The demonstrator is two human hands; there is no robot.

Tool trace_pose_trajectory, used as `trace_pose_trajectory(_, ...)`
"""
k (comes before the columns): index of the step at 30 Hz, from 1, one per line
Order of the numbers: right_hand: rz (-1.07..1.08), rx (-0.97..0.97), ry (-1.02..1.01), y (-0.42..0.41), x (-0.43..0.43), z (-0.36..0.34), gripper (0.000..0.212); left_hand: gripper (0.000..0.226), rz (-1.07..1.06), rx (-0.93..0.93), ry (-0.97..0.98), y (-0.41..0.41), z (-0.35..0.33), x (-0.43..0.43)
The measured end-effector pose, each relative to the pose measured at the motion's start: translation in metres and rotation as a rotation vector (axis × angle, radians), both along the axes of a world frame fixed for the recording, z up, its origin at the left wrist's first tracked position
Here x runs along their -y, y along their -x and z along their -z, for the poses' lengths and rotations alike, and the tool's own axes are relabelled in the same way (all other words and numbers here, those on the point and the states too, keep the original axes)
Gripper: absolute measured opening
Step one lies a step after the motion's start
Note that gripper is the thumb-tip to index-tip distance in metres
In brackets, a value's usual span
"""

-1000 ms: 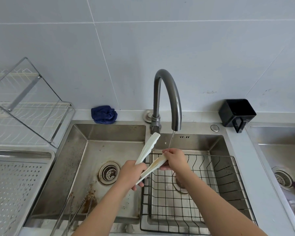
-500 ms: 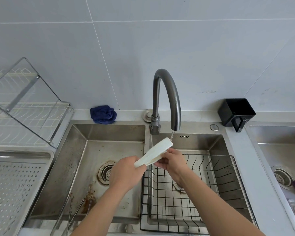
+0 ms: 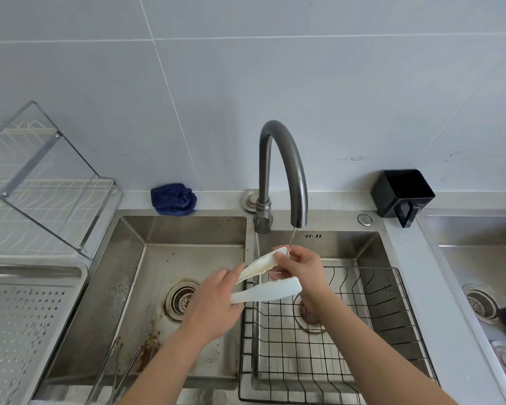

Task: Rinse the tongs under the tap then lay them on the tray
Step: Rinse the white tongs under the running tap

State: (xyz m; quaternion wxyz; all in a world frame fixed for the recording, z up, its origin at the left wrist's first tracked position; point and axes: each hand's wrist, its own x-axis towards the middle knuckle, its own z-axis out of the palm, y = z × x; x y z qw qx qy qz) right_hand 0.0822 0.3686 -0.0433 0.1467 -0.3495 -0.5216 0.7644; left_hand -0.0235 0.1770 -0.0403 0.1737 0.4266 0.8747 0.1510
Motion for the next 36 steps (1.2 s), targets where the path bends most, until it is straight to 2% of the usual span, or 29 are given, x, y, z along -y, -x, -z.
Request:
trace_pose_trajectory(3,-0.024,0.004,-0.100,-0.009,-0.004,-0.002,0.008,0.076,-0.018,0.179,-0.091,-0.005,0.005,-0.010)
trace_pose_trajectory(6,-0.036,-0.020,-0.091,-0.015,-0.010,-0.004,0.027,0.080,0.001,0.303,-0.113,-0.011,0.013,-0.022)
trace_pose_trajectory(10,0.043,-0.089,-0.058,-0.017,-0.014,-0.008,0.020,0.083,-0.039,0.470,-0.196,-0.016,0.019,-0.040)
trace_pose_trajectory(14,0.037,-0.096,-0.117,-0.014,-0.016,-0.013,0.019,0.089,-0.115,0.606,-0.301,-0.016,0.018,-0.048)
trace_pose_trajectory(15,0.030,-0.079,-0.151,-0.012,-0.017,-0.015,0.019,0.086,-0.148,0.643,-0.303,-0.016,0.017,-0.049)
trace_pose_trajectory(18,-0.039,0.033,-0.343,-0.004,-0.018,-0.018,0.022,0.037,-0.294,0.846,-0.313,-0.018,0.019,-0.053)
trace_pose_trajectory(19,-0.084,0.087,-0.413,0.000,-0.017,-0.019,0.026,0.029,-0.335,0.926,-0.327,-0.020,0.017,-0.054)
trace_pose_trajectory(21,-0.185,0.208,-0.501,0.006,-0.009,-0.017,0.032,0.040,-0.393,1.062,-0.377,-0.024,0.007,-0.058)
trace_pose_trajectory(23,-0.229,0.289,-0.522,0.008,-0.001,-0.011,0.029,0.056,-0.413,1.127,-0.420,-0.025,-0.003,-0.062)
trace_pose_trajectory(24,-0.205,0.286,-0.475,0.008,0.000,-0.009,0.028,0.061,-0.416,1.140,-0.439,-0.025,-0.004,-0.063)
trace_pose_trajectory(27,-0.075,0.103,-0.140,0.006,-0.010,-0.010,0.038,0.067,-0.429,1.169,-0.456,-0.022,-0.006,-0.063)
trace_pose_trajectory(28,-0.083,0.070,-0.111,0.006,-0.014,-0.011,0.038,0.067,-0.420,1.180,-0.438,-0.022,-0.007,-0.063)
trace_pose_trajectory(31,-0.150,0.118,-0.280,0.005,-0.013,-0.009,0.021,0.066,-0.387,1.247,-0.421,-0.029,-0.008,-0.063)
trace_pose_trajectory(34,-0.068,0.220,-0.390,0.003,-0.007,-0.002,0.009,0.055,-0.376,1.350,-0.438,-0.035,-0.007,-0.063)
trace_pose_trajectory(36,-0.020,0.276,-0.445,0.000,-0.006,0.001,0.019,0.051,-0.358,1.392,-0.438,-0.040,-0.006,-0.062)
